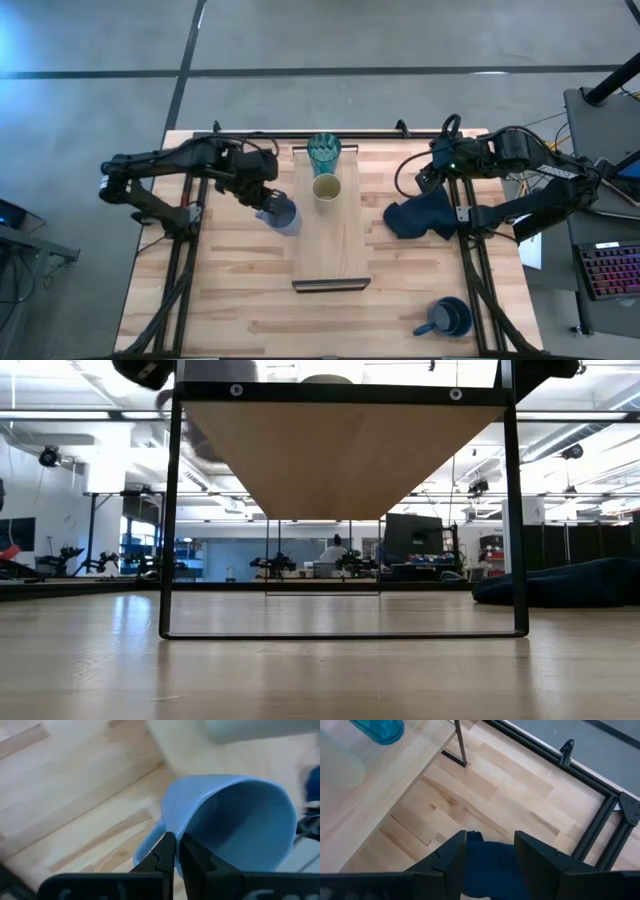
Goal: Stack small to large cups/mugs on shelf
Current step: Put the light blue mug on the shelf
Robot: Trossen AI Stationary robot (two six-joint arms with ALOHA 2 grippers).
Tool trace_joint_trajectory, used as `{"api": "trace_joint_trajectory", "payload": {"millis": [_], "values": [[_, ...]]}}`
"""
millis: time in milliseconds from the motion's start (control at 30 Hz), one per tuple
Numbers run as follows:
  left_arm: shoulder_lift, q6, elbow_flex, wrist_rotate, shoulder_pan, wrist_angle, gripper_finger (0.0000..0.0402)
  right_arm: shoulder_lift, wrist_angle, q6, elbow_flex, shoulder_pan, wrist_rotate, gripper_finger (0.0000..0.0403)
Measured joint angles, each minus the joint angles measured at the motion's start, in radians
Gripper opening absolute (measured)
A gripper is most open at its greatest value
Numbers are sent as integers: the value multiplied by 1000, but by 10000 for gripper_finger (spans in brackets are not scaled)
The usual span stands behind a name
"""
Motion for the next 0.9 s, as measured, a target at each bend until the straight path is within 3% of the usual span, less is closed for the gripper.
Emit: {"api": "trace_joint_trajectory", "payload": {"millis": [200,333,900], "values": [[70,-37,137,-3,-25,-33,0,0,0,-9,0,0,-9,160],[111,-89,162,-14,-55,-96,0,0,0,-39,0,0,-9,160],[258,-235,261,-37,-127,34,0,-14,0,-101,0,-6,-9,160]]}}
